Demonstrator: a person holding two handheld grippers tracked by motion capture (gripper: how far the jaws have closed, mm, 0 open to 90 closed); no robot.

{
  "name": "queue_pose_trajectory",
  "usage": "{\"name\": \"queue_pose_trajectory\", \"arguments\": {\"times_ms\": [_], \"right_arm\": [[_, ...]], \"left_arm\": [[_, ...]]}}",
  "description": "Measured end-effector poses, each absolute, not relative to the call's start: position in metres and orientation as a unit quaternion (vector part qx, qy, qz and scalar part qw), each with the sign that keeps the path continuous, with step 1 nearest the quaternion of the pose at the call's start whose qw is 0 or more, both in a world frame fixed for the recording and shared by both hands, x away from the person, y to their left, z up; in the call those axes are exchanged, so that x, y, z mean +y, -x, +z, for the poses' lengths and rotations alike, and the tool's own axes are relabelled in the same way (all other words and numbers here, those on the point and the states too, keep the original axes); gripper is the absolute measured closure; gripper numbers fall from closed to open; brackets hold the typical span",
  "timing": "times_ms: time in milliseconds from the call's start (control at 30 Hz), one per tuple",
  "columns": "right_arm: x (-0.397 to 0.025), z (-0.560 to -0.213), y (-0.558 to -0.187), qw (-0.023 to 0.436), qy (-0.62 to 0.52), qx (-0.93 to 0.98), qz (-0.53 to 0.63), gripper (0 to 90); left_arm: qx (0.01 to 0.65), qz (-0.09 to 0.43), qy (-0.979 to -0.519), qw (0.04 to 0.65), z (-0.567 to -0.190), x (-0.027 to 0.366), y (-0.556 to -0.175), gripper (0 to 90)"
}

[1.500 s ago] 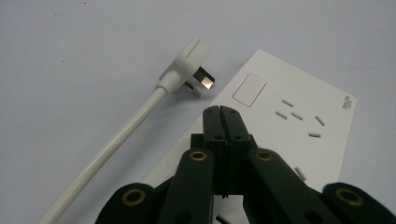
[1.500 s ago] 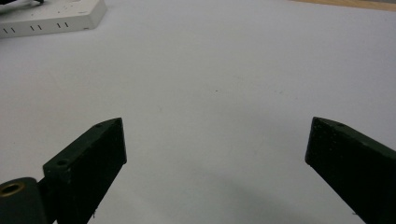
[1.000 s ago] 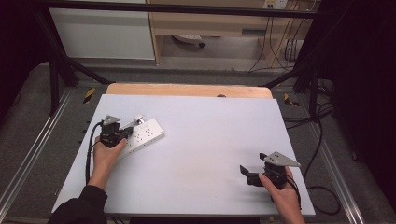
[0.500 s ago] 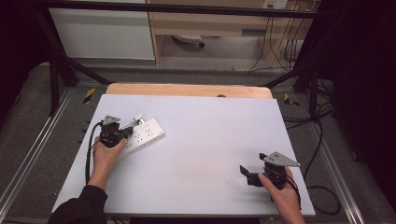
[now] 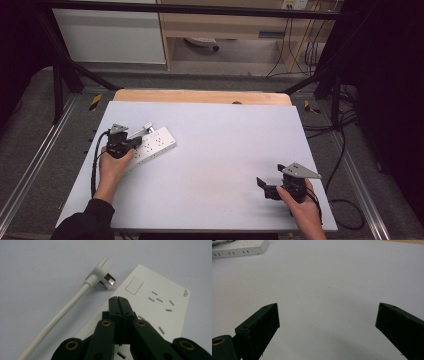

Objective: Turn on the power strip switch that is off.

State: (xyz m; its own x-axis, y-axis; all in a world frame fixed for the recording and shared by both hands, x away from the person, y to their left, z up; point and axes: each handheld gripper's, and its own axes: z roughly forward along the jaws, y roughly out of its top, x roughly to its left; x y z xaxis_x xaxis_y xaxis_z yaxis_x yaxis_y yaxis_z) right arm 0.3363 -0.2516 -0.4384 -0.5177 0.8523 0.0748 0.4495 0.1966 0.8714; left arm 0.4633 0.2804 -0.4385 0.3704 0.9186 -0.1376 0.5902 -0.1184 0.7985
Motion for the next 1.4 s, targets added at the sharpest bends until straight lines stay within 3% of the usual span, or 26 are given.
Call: {"name": "queue_pose_trajectory", "arguments": {"times_ms": [967,1400], "right_arm": [[-0.252,-0.438,-0.3362,0.222,-0.439,0.74,0.458,5.5],[-0.252,-0.4381,-0.3364,0.222,-0.439,0.74,0.458,5.5]], "left_arm": [[0.52,0.206,-0.708,0.432,-0.4352,0.28,-0.4604,89.8],[0.519,0.216,-0.694,0.45,-0.4326,0.2806,-0.4591,76.8]]}}
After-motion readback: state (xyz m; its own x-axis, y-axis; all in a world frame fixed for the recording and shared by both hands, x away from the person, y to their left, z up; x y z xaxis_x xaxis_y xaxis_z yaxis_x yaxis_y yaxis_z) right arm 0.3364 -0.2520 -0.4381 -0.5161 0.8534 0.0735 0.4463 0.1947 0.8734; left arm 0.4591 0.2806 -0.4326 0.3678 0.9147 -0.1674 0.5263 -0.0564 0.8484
